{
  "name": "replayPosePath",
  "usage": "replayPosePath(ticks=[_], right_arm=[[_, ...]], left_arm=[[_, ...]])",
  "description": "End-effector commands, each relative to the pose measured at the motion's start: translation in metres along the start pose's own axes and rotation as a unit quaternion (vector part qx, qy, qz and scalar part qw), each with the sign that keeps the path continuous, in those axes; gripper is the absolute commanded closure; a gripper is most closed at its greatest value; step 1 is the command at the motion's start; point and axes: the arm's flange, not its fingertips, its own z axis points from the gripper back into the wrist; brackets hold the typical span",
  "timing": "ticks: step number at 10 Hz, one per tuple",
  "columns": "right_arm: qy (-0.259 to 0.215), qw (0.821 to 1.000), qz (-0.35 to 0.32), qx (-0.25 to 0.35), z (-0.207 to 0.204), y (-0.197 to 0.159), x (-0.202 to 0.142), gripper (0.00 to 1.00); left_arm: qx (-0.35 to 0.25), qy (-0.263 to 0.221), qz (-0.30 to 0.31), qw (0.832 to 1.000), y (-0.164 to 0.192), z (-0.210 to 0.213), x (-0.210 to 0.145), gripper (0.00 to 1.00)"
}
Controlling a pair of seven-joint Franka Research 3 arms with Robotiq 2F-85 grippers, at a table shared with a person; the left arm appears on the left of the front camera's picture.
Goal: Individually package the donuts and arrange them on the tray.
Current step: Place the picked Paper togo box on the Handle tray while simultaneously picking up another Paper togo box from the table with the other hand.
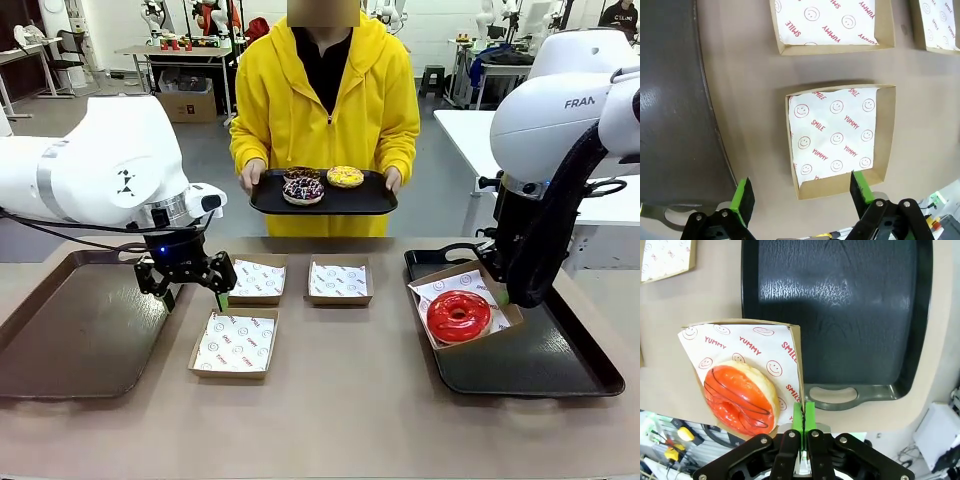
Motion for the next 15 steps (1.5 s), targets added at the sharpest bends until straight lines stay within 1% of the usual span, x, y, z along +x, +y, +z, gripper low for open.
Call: replayPosePath(ticks=[1, 5, 6, 7, 9, 10, 12, 15], right_arm=[[-0.001, 1.000, -0.003, 0.001, 0.001, 0.001, 0.002, 0.99], [0.000, 1.000, 0.000, 0.000, 0.000, 0.000, 0.000, 0.99], [0.019, 1.000, -0.002, 0.005, -0.012, -0.005, -0.005, 0.99], [0.020, 1.000, -0.006, 0.019, -0.021, -0.015, -0.014, 0.99], [0.016, 1.000, -0.008, 0.022, -0.031, -0.037, -0.034, 0.99], [0.020, 1.000, -0.009, 0.020, -0.038, -0.043, -0.038, 0.99], [0.022, 0.999, -0.023, 0.028, -0.052, -0.050, -0.033, 0.99], [0.020, 0.998, -0.041, 0.043, -0.073, -0.050, -0.017, 0.99]], left_arm=[[-0.006, 0.016, 0.006, 1.000, 0.002, 0.003, 0.004, 0.00], [-0.006, 0.016, 0.006, 1.000, 0.002, 0.003, 0.004, 0.00], [0.001, 0.010, 0.005, 1.000, 0.004, 0.000, 0.002, 0.00], [-0.008, 0.023, 0.050, 0.998, -0.004, -0.006, -0.005, 0.00], [0.003, 0.005, 0.069, 0.998, -0.014, -0.012, -0.018, 0.00], [0.004, 0.002, 0.069, 0.998, -0.015, -0.017, -0.025, 0.00], [0.002, 0.007, 0.077, 0.997, -0.014, -0.033, -0.029, 0.00], [0.013, 0.009, 0.083, 0.996, -0.010, -0.048, -0.028, 0.00]])
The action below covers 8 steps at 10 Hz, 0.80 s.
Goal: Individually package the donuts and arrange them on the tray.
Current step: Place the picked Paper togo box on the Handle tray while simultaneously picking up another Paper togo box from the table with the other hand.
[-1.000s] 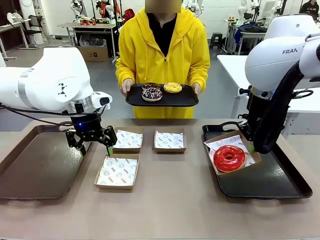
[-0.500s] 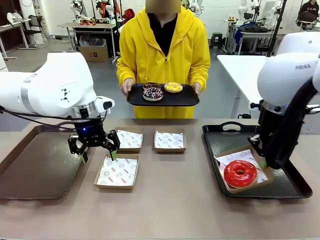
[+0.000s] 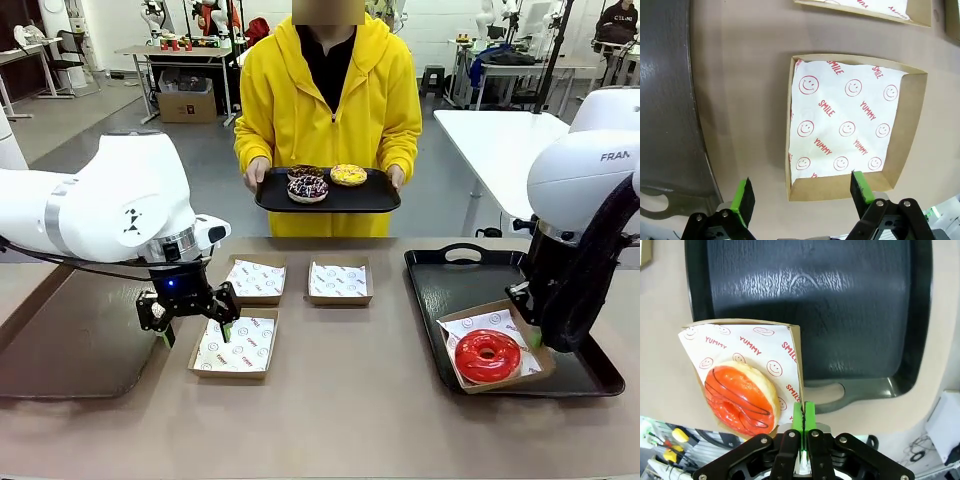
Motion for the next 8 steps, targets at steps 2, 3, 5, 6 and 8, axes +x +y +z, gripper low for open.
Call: replayPosePath(ticks=[2, 3, 5, 6, 8], right_arm=[[-0.002, 0.999, -0.021, 0.027, -0.017, -0.001, 0.018, 0.99], [0.005, 0.999, -0.027, 0.031, -0.022, -0.002, 0.026, 0.99], [0.015, 0.999, -0.032, 0.036, -0.030, -0.004, 0.032, 0.99], [0.016, 0.999, -0.031, 0.035, -0.031, -0.004, 0.033, 0.99], [0.014, 0.999, -0.035, 0.031, -0.029, -0.005, 0.036, 0.99]], left_arm=[[0.006, -0.006, 0.008, 1.000, -0.004, -0.013, 0.001, 0.00], [0.008, -0.001, 0.005, 1.000, -0.003, -0.016, 0.003, 0.00], [0.005, 0.000, 0.005, 1.000, -0.003, -0.018, 0.005, 0.00], [0.003, 0.002, 0.005, 1.000, -0.004, -0.019, 0.006, 0.00], [0.002, 0.007, -0.002, 1.000, -0.003, -0.023, 0.008, 0.00]])
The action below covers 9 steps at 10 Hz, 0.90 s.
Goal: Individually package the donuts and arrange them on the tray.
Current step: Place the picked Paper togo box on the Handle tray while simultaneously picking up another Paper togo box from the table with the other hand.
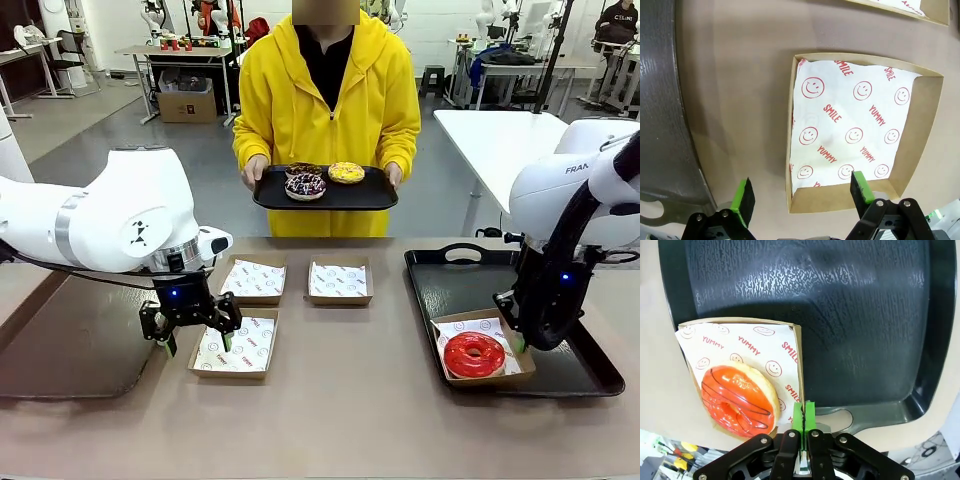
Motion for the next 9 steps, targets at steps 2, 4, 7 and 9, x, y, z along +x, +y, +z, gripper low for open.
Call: replayPosePath(ticks=[2, 4, 7, 9], right_arm=[[-0.005, 1.000, -0.011, 0.015, 0.0040, -0.0003, 0.0077, 0.99], [-0.008, 1.000, -0.009, 0.018, 0.0035, -0.0010, 0.0079, 0.99], [-0.009, 1.000, -0.001, 0.019, 0.0034, -0.0003, 0.0073, 0.00], [-0.008, 1.000, -0.001, 0.019, 0.0028, -0.0008, 0.0066, 0.00]], left_arm=[[0.005, -0.003, -0.006, 1.000, -0.0048, -0.0095, 0.0053, 0.00], [0.010, -0.022, -0.005, 1.000, -0.0037, -0.0097, 0.0083, 0.00], [0.018, -0.037, -0.036, 0.999, -0.0019, -0.0105, 0.0107, 0.77], [0.024, -0.055, -0.072, 0.996, -0.0017, -0.0092, 0.0111, 1.00]])
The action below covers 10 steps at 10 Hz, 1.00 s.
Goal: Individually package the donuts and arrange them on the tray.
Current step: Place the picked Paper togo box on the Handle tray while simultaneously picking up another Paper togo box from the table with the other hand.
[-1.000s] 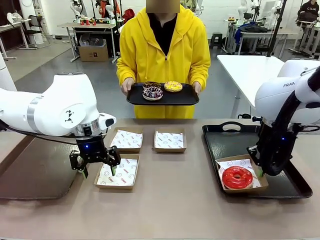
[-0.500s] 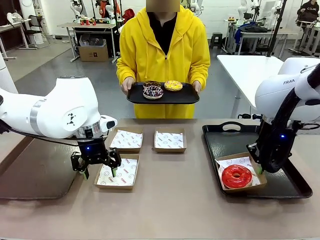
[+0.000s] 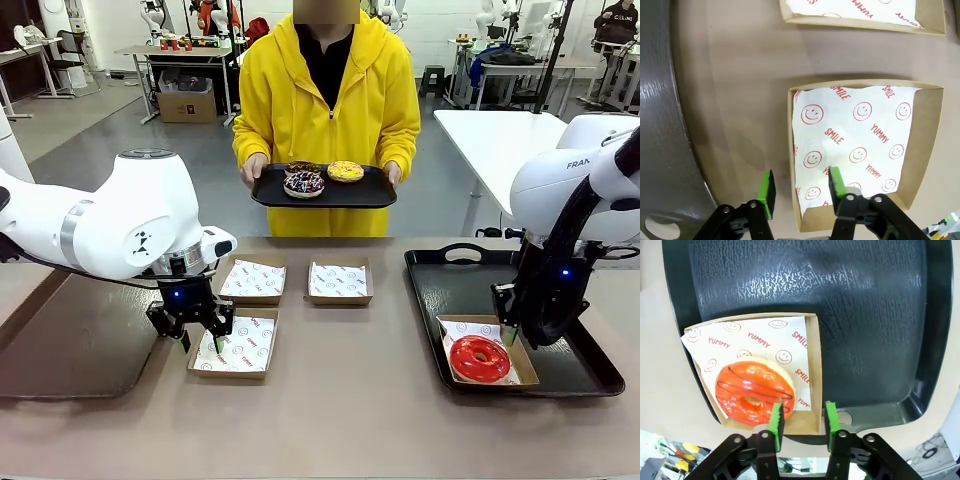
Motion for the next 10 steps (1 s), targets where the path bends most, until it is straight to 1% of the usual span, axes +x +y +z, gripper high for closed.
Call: replayPosePath(ticks=[1, 2, 3, 8, 9, 10], right_arm=[[-0.002, 1.000, 0.001, 0.018, -0.002, -0.001, 0.003, 0.00], [-0.002, 1.000, 0.001, 0.018, -0.002, -0.001, 0.003, 0.00], [-0.002, 1.000, 0.002, 0.018, -0.001, -0.001, 0.003, 0.00], [-0.006, 1.000, 0.002, 0.025, 0.002, -0.003, -0.002, 0.00], [-0.016, 0.999, 0.003, 0.041, 0.011, -0.004, -0.013, 0.00], [-0.022, 0.997, 0.012, 0.079, 0.028, -0.010, -0.030, 0.00]], left_arm=[[0.009, -0.022, -0.037, 0.999, 0.001, -0.004, 0.002, 1.00], [0.010, -0.023, -0.043, 0.999, 0.002, -0.004, 0.002, 0.93], [0.009, -0.022, -0.047, 0.999, 0.002, -0.004, 0.002, 1.00], [0.008, -0.015, -0.045, 0.999, 0.003, -0.002, 0.004, 1.00], [0.002, -0.010, -0.031, 0.999, 0.004, 0.003, 0.005, 1.00], [-0.006, 0.011, -0.017, 1.000, 0.005, 0.019, 0.007, 1.00]])
